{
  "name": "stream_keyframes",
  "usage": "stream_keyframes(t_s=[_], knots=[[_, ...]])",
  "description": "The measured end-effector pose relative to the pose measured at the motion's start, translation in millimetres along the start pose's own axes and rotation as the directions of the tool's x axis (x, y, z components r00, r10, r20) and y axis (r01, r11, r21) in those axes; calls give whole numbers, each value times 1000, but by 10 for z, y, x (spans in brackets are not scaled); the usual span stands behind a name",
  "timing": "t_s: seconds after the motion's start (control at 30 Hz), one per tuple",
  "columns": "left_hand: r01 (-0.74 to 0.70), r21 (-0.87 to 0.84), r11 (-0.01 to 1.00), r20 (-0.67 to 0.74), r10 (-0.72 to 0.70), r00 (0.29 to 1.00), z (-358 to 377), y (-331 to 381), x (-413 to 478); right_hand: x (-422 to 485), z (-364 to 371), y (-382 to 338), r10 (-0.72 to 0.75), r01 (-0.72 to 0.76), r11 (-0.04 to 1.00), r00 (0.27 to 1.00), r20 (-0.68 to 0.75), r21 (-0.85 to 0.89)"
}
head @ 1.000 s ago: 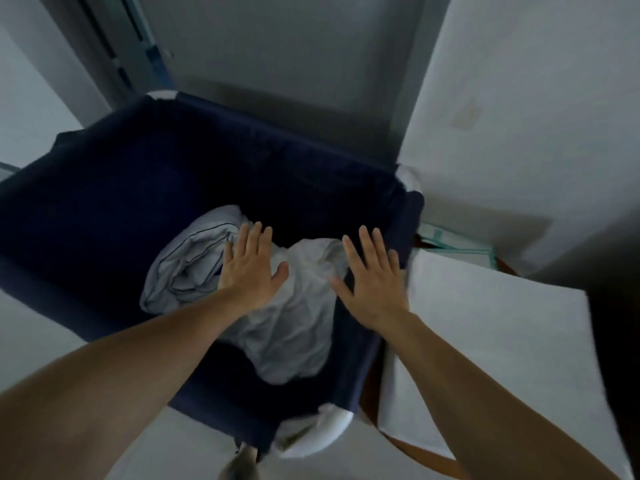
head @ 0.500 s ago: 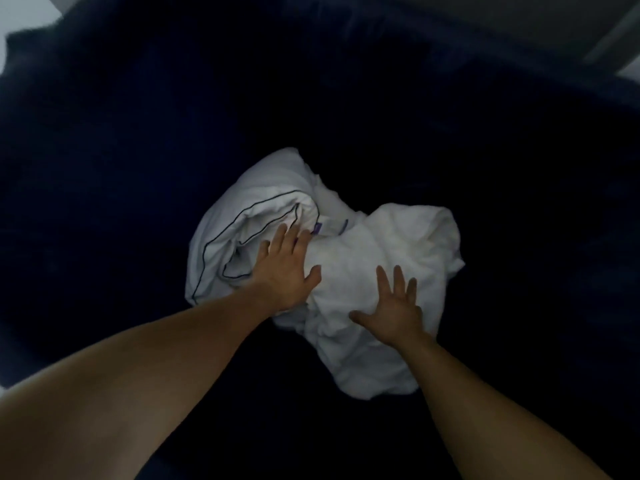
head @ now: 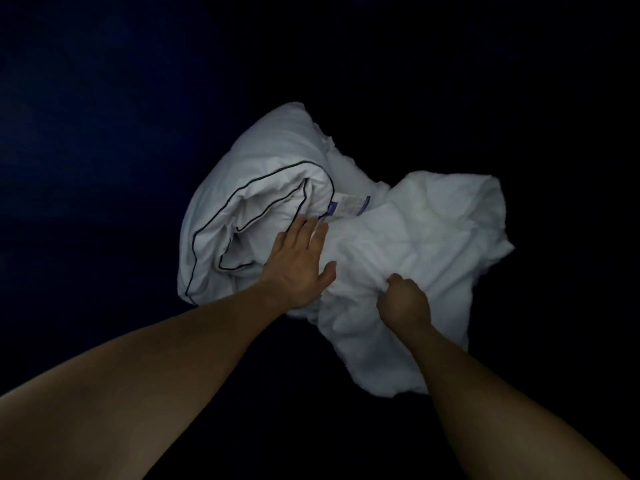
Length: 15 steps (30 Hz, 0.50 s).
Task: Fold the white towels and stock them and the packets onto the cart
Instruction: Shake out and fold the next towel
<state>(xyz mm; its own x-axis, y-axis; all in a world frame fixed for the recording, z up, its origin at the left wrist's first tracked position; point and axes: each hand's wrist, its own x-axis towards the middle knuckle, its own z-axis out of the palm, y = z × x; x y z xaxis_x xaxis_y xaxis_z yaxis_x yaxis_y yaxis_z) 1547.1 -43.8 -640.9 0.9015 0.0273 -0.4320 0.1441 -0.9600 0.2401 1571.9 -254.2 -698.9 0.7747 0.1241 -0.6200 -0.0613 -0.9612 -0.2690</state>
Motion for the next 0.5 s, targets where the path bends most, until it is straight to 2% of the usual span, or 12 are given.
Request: stream_keyframes(t_s=[0.13,0.3,0.4,0.5], knots=[[-25,-31,999,0,25,1000,-384,219,-56,-241,-607,-24,-20,25,994,998,-56,103],[-65,-124,990,49,72,996,-993,580,-193,-678,-1512,-77,62,-3,895,991,-119,446],[-80,-201,976,109,103,989,-1379,854,-318,-1028,-2083,-147,15,70,804,990,-137,590],[-119,-315,941,138,170,976,-1758,1223,-565,-1454,-2635,-199,-56,159,757,982,-179,634]])
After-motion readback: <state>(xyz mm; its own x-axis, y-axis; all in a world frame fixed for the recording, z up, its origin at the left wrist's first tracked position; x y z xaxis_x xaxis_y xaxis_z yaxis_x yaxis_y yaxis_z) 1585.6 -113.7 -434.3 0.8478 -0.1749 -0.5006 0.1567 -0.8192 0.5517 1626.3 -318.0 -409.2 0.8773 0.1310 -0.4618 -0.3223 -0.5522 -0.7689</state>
